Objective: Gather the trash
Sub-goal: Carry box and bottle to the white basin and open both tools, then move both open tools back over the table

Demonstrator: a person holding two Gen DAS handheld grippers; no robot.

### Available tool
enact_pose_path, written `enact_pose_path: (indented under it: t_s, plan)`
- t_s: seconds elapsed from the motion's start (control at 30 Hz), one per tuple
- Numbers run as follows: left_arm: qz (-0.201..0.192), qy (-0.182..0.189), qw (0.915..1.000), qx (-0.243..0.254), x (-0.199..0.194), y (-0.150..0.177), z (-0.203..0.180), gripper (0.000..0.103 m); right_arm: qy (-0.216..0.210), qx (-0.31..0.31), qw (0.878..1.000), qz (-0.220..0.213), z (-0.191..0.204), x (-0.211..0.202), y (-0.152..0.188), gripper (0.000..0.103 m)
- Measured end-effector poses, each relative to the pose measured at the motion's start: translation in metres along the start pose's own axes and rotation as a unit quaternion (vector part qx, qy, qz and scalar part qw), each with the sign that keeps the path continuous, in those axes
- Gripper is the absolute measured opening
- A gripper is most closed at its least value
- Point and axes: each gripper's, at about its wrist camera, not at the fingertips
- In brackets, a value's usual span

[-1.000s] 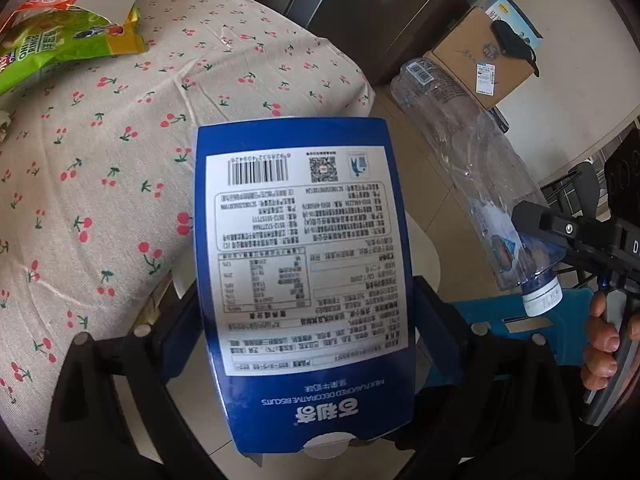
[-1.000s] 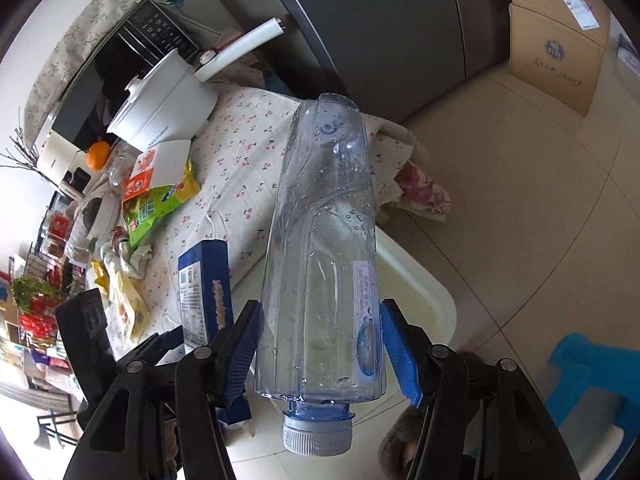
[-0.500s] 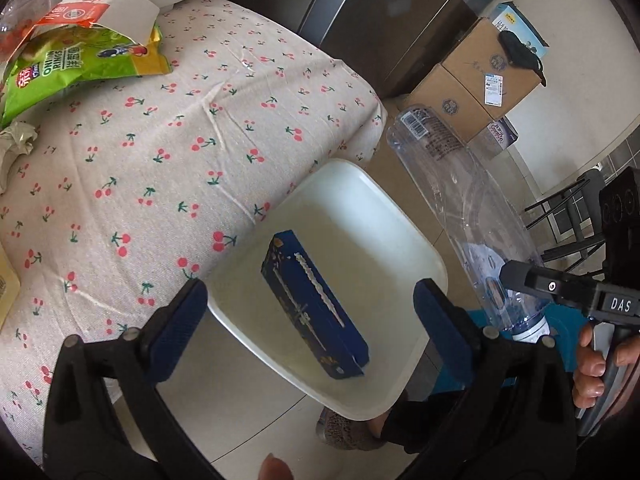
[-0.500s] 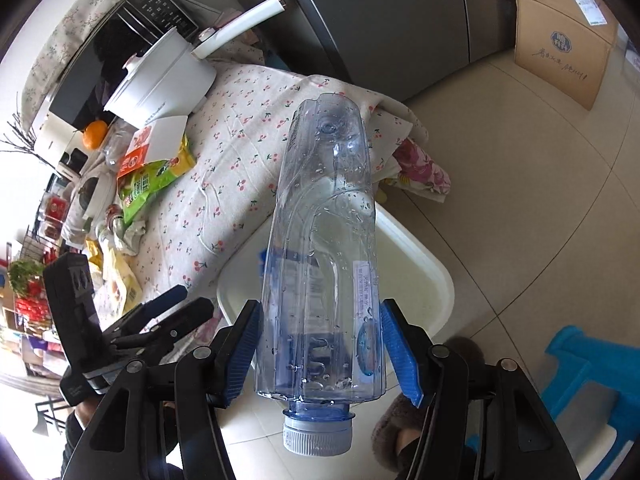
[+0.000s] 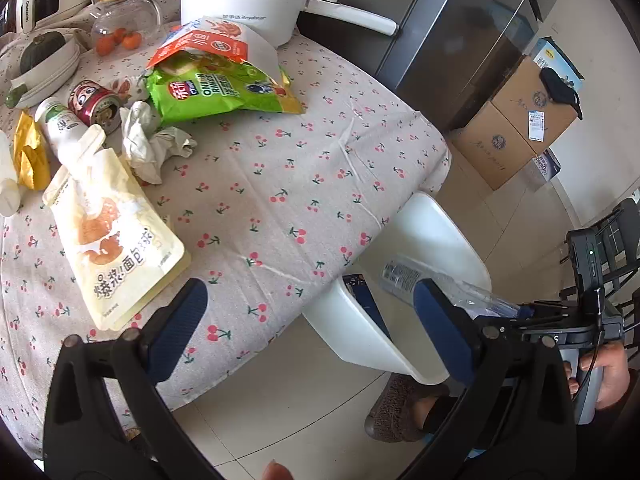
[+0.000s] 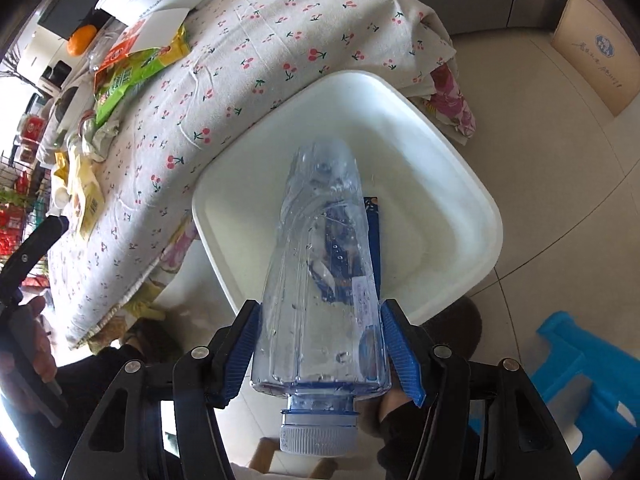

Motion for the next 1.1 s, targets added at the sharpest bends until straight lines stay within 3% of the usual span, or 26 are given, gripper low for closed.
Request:
enact_pose_path:
  t_s: [0.2, 0.47, 0.73, 1.1]
  plan:
    - [-0.016, -0.030, 0.9991, -0.027, -0.026, 0.000, 0.030, 0.102, 0.009, -0.005, 0.999, -0.032, 0.017, -0.016, -0.009, 0.080]
    - [-0.036, -0.076, 0.9945, -0.062, -0.064, 0.007, 0.079, 0.102, 0.016, -0.052, 0.996, -0.076, 0.069, -0.040, -0.022, 0.083]
    - [-0.028, -0.126, 0.9868, -0.097, -0.096, 0.022, 0.128, 0.102, 0.021, -0.120, 0.988, -0.094, 0.143, -0.043, -0.031, 0.083]
    - [-0.039, -0.191, 0.9675, -0.161, -0.149, 0.032, 0.211, 0.100, 0.001, -0.184, 0.978, -0.102, 0.250, -0.034, -0.050, 0.083]
Point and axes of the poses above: each gripper's, at about its wrist camera, not at the fingertips, and x roughly the way its jaws point, z to its left, y to its underside, and after that the axes turned 13 degrees about y, right-handed
